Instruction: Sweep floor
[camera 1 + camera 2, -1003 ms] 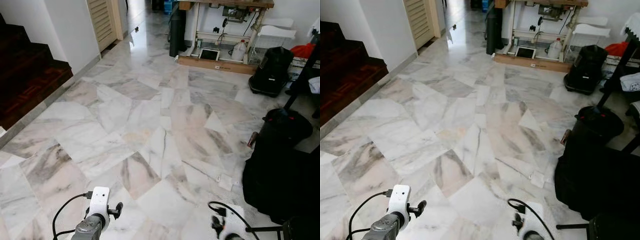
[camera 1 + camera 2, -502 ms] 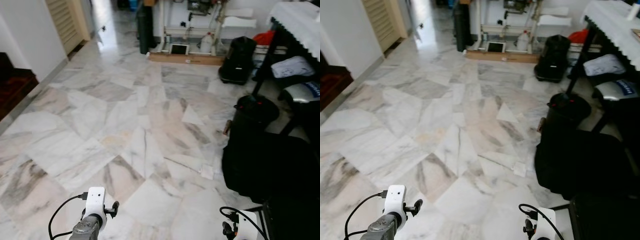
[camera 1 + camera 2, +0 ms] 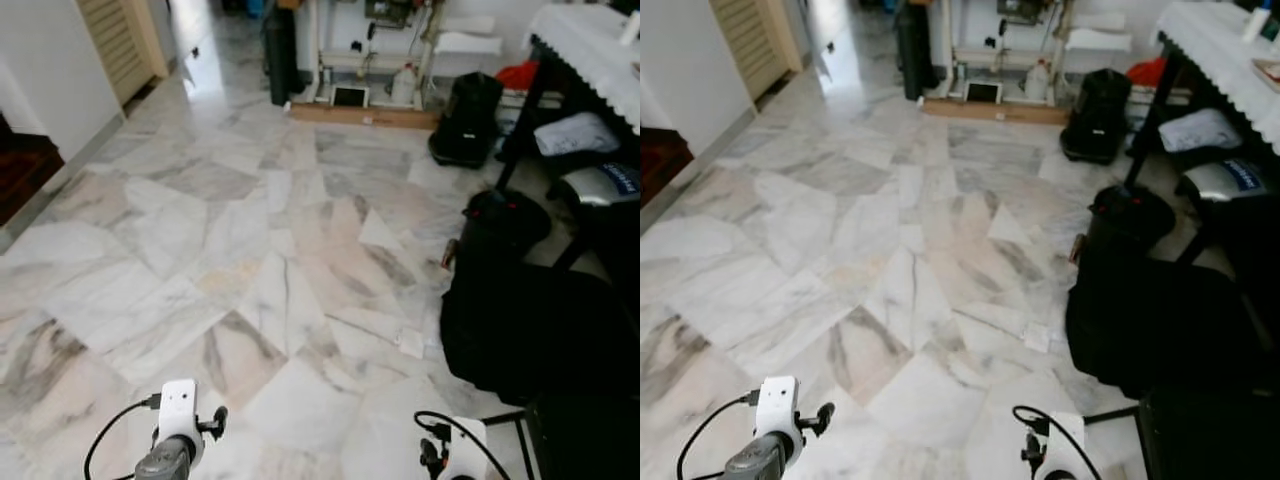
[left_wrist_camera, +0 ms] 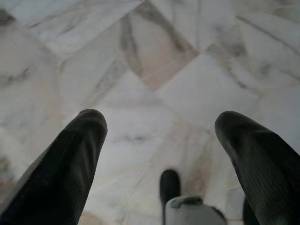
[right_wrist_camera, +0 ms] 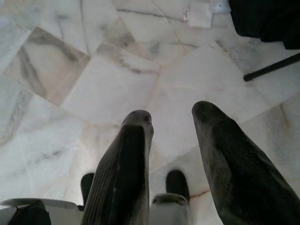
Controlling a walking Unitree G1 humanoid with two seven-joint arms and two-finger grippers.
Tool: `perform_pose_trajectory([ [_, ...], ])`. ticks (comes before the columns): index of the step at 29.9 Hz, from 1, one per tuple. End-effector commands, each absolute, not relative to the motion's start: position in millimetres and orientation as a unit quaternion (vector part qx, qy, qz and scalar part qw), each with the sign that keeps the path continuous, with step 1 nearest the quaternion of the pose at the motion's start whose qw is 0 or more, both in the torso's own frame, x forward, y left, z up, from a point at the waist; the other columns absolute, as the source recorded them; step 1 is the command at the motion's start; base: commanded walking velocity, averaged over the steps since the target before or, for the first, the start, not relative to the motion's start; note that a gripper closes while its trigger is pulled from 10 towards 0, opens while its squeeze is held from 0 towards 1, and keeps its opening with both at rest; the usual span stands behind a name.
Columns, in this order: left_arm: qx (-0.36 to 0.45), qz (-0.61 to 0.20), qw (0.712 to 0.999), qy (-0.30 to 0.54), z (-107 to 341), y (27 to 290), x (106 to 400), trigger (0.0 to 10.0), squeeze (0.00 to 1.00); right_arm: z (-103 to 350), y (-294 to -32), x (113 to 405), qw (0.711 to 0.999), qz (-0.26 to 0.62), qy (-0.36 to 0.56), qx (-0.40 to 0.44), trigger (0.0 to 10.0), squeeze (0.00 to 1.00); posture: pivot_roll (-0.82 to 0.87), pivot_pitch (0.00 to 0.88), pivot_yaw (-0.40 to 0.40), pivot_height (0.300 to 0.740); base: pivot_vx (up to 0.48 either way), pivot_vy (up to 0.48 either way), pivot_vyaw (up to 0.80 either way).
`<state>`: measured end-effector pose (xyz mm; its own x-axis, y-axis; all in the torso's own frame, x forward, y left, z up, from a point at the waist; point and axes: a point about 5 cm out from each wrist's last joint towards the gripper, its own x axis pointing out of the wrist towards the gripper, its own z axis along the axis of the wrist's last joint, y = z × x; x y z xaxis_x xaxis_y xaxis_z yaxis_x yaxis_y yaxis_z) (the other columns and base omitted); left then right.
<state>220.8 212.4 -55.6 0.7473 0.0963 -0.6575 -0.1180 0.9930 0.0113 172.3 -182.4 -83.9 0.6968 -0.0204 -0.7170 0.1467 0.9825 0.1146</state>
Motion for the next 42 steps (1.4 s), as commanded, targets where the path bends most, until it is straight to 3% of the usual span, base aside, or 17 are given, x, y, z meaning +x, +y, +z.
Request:
perform_pose_trajectory([
  [1,-0.013,0.050,0.934,0.354,-55.5,209.3,222.4,10.0,0.00,-85.7,-206.0,158.3,0.915,-0.058,0.391,0.074,10.0,0.00,-0.09,0.000,0.013,0.740,0.000,0.480,0.00],
  [8,-0.008,0.043,0.938,0.344,-53.0,208.9,225.6,10.0,0.00,-86.6,-223.8,146.7,0.911,-0.068,0.401,0.075,10.0,0.00,-0.09,0.000,0.014,0.740,0.000,0.244,-0.50],
  [16,-0.018,0.052,0.936,0.347,-53.6,209.0,225.0,10.0,0.00,-88.8,-185.9,162.1,0.908,-0.053,0.407,0.078,10.0,0.00,-0.09,0.000,0.015,0.740,0.000,0.060,-0.76],
  [19,-0.014,0.047,0.938,0.343,-53.2,208.1,225.4,10.0,0.00,-89.6,-186.1,159.4,0.908,-0.053,0.408,0.079,10.0,0.00,-0.09,0.000,0.015,0.740,0.000,0.160,-0.76],
  [29,-0.016,0.047,0.937,0.344,-53.1,208.0,226.0,10.0,0.00,-84.3,-213.6,161.9,0.910,-0.065,0.402,0.076,10.0,0.00,-0.09,0.000,0.016,0.740,0.000,0.192,-0.76],
  [34,-0.008,0.041,0.939,0.342,-52.0,208.6,227.0,10.0,0.00,-81.1,-205.3,174.9,0.912,-0.061,0.398,0.076,10.0,0.00,-0.09,0.000,0.018,0.740,0.000,0.000,-0.76],
  [37,-0.008,0.043,0.939,0.342,-52.0,210.0,226.7,10.0,0.00,-85.0,-185.1,172.0,0.911,-0.054,0.400,0.080,10.0,0.00,-0.09,0.000,0.020,0.740,0.000,0.000,-0.76],
  [40,-0.007,0.041,0.939,0.341,-51.9,208.8,227.0,10.0,0.00,-90.8,-174.3,158.8,0.909,-0.049,0.406,0.082,10.0,0.00,-0.09,0.000,0.020,0.740,0.000,0.000,-0.76],
  [42,-0.006,0.040,0.939,0.341,-51.8,208.3,227.3,10.0,0.00,-94.2,-181.1,145.8,0.907,-0.053,0.410,0.082,10.0,0.00,-0.09,0.000,0.020,0.740,0.000,0.000,-0.76],
])
